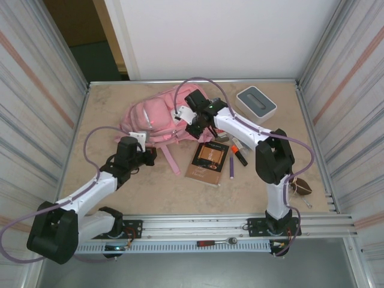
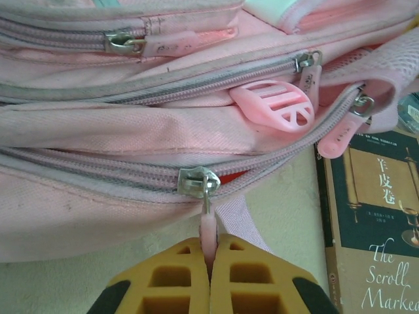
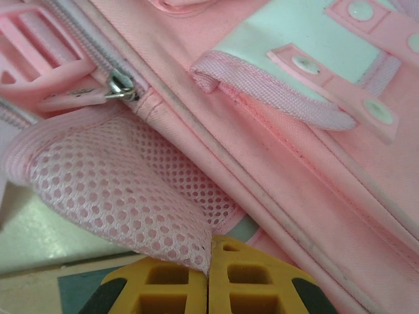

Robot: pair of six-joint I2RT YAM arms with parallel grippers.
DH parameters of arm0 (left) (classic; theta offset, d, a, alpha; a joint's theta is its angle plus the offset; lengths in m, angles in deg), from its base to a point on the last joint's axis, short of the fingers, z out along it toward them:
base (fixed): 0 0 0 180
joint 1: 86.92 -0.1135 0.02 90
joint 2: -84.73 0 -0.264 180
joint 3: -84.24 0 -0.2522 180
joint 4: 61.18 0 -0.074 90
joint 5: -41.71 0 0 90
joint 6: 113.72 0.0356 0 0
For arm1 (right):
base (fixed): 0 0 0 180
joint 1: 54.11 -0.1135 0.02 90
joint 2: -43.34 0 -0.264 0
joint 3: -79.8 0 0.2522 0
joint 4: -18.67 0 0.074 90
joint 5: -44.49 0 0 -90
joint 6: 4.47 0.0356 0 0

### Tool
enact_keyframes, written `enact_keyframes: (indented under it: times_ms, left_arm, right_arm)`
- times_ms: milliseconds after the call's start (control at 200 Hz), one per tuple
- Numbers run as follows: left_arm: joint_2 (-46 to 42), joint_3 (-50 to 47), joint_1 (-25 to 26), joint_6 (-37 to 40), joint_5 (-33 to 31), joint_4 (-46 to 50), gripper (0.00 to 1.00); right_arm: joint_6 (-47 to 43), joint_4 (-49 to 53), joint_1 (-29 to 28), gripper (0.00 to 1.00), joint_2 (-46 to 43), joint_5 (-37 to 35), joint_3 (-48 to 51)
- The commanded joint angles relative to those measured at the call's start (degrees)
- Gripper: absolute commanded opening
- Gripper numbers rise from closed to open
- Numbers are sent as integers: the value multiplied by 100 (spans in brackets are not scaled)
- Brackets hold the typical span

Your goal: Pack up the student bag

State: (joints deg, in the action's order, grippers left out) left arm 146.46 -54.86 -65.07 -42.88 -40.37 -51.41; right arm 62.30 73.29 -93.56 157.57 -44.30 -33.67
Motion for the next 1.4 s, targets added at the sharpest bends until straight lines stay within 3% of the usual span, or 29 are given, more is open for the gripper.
enact_keyframes:
  times_ms: [0,205,326,436,556,606,721,932,1107,1162,1308,1398]
  left_arm:
    - [-152,-1,31,-31,278,-50,0]
    - [385,165,305,-140,295,-446,0]
    - [673,303,455,-359,266,-696,0]
    - [761,319,499,-493,244,-814,0]
    - [728,323,545,-504,175,-764,0]
    - [709,319,553,-493,182,-737,0]
    - [691,310,566,-461,159,-707,0]
    - [674,293,627,-404,108,-700,0]
    - [639,223,654,-288,51,-667,0]
    - [622,206,654,-260,31,-648,0]
    - [510,111,654,-186,-101,-595,0]
    - [422,44,637,-103,-329,-499,0]
  right_arm:
    - [-333,-90,-11,0,216,-669,-482]
    - [-556,-35,90,11,352,-1066,-597]
    - [102,99,147,31,54,-675,-454]
    - [1325,-177,247,50,-602,176,314]
    - [3306,-1133,389,61,-1384,1445,1507]
    - [4273,-1708,446,79,-1527,1913,1945]
    - [6132,-2735,469,86,-1485,2196,2592]
    - [7939,-3684,385,85,-937,2049,2893]
    - [8450,-4178,433,75,-438,2029,2749]
    - [8432,-4150,421,70,-337,1916,2677]
    - [8217,-4102,516,30,-346,1563,2768]
    - [8047,-4091,631,18,-458,1497,2842]
